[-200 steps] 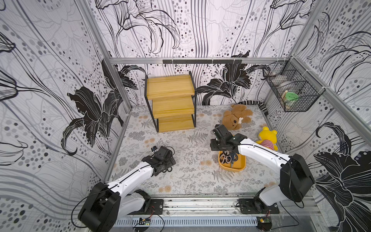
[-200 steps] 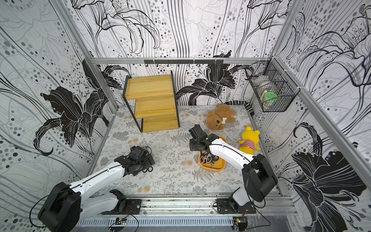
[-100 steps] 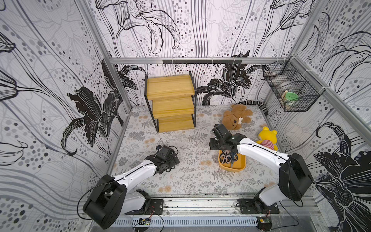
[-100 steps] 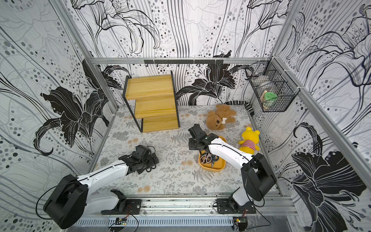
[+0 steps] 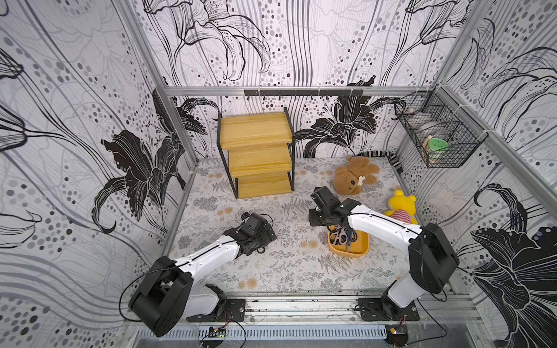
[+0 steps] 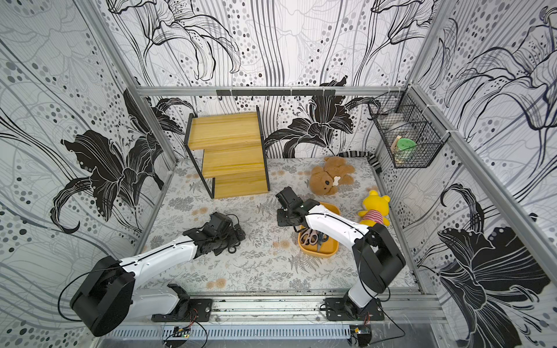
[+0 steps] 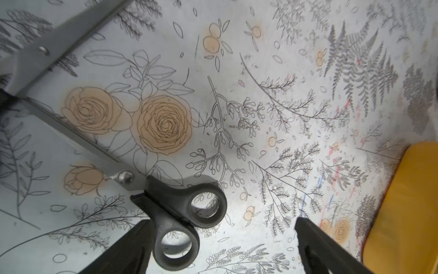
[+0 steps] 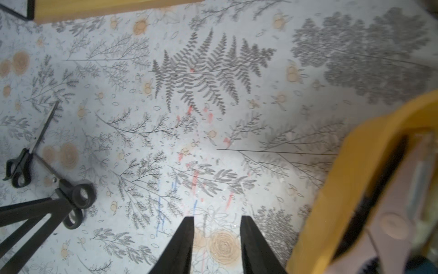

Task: Put the scissors into the storage box
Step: Adjust the scissors at the center of the board, then pick up the scissors from the center of the board.

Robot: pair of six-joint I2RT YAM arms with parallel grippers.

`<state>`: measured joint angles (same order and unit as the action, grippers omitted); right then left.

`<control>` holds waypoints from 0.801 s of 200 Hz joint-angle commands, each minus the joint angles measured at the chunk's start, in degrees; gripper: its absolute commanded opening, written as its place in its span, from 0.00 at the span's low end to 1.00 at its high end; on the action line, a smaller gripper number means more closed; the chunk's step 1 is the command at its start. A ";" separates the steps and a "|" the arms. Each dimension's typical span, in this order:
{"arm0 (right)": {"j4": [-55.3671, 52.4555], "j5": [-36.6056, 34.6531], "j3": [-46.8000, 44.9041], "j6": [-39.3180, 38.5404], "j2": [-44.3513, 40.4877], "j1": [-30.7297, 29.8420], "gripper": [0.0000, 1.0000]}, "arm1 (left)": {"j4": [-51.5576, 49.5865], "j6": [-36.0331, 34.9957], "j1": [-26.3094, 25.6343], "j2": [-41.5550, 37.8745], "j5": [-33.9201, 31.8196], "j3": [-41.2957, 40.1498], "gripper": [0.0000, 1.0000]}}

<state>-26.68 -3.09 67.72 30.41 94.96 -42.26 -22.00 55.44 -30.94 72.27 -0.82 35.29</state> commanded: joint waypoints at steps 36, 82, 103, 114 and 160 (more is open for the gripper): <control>-1.04 2.13 12.84 -5.22 13.56 -9.26 0.36 | 0.04 3.14 13.94 -7.61 1.70 -5.05 0.97; -4.49 3.09 24.26 -10.76 23.19 -14.01 0.31 | 2.22 7.07 18.78 -12.61 0.86 -7.25 0.97; -6.81 3.20 28.69 -13.21 26.72 -15.80 0.31 | 1.15 7.09 20.28 -13.49 -0.83 -6.85 0.97; -7.78 3.18 30.23 -13.91 28.16 -16.39 0.33 | 0.82 6.90 21.58 -13.81 -0.73 -6.98 0.97; -8.89 2.92 32.92 -14.84 31.44 -17.88 0.38 | -0.43 5.34 25.20 -15.61 -0.07 -8.44 0.97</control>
<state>-32.32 -0.19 98.56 17.37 124.38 -59.81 -22.26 61.65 -6.94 57.87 -0.40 28.27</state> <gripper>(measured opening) 0.371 0.974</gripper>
